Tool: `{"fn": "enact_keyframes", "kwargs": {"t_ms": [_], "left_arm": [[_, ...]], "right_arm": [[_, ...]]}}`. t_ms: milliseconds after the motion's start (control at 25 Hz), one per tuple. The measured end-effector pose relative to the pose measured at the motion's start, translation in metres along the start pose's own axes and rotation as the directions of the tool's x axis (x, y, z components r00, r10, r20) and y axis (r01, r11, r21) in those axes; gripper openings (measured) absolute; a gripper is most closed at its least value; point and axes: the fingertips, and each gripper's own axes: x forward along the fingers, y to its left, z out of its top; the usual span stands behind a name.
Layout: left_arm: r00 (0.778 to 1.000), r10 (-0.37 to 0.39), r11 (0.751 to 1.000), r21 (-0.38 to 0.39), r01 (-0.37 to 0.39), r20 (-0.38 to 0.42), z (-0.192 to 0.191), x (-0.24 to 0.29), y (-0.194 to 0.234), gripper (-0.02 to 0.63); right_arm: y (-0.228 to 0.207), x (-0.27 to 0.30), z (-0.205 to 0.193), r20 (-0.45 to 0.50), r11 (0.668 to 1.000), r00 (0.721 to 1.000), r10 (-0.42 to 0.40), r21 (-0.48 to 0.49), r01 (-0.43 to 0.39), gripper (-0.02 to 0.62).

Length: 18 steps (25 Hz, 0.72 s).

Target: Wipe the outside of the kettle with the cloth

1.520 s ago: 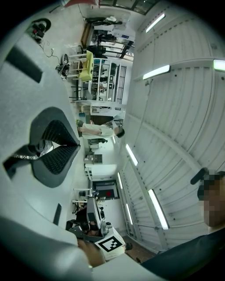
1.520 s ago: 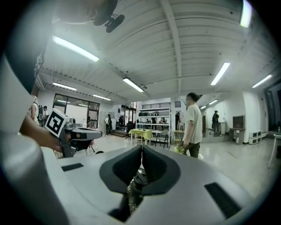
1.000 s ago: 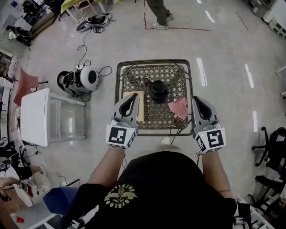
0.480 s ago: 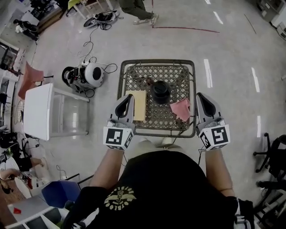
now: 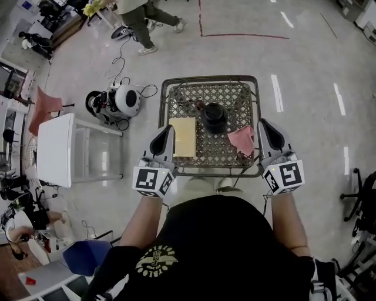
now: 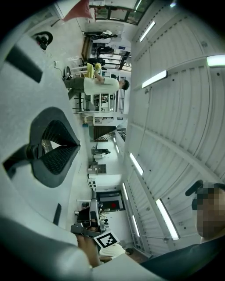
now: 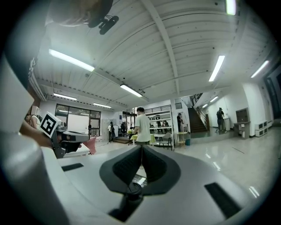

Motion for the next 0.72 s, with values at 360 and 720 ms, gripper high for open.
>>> {"fn": "enact_keyframes", "kwargs": {"t_ms": [360,720], "left_arm": [[0.997,-0.076,0.997,-0.019,0.075,-0.031,-0.016,0.024,0.007,0.006],[0.977,-0.212,0.976,-0.059,0.210,-0.019,-0.021,0.065,-0.005,0.005]], "right_arm": [[-0.019,-0.002,-0.017,-0.046,0.996,0.995,-0.094,0.007,0.094,0.012],[-0.029,0.009,-0.027,-0.119,0.990,0.983,-0.141,-0.001,0.142,0.012]]}}
